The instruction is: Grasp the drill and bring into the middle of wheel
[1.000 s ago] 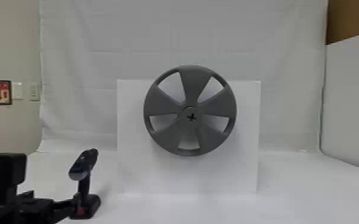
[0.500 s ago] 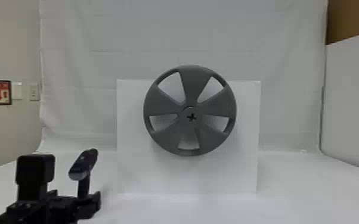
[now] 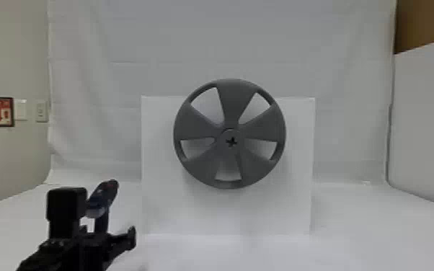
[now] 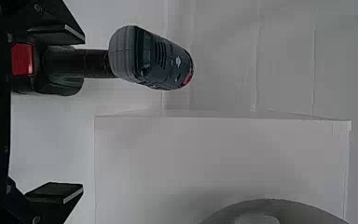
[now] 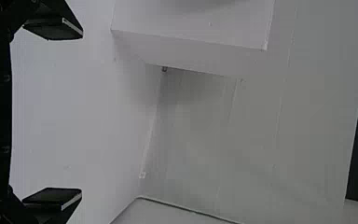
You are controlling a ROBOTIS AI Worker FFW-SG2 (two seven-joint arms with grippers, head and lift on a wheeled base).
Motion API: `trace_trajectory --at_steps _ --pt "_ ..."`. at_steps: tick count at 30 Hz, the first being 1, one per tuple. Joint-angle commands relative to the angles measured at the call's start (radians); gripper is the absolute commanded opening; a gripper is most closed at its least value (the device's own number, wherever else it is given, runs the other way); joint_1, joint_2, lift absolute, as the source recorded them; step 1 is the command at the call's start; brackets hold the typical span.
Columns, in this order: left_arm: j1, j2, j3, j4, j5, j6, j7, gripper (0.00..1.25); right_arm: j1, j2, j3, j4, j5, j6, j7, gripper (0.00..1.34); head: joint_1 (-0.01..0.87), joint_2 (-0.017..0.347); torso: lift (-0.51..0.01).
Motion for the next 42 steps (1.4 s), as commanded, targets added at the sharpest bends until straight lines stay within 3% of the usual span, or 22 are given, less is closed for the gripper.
trace_trajectory --at_steps 1,24,42 --pt "-0.021 -0.005 -0.004 0.053 -0.018 -0.042 0.006 1.08 -0.001 0.0 0.005 0.002 0.001 0.0 0.0 1.23 0.054 0.031 -0.403" --pt "-0.098 -0.011 -0.01 0.262 -0.053 -0.2 0.038 1.08 -0.001 0.001 0.021 0.005 0.007 0.0 0.002 1.23 0.054 0.031 -0.403" --pt "-0.145 -0.012 -0.004 0.369 -0.068 -0.248 0.042 1.06 0.0 0.006 0.027 0.008 0.013 0.0 0.003 1.23 0.054 0.031 -0.403"
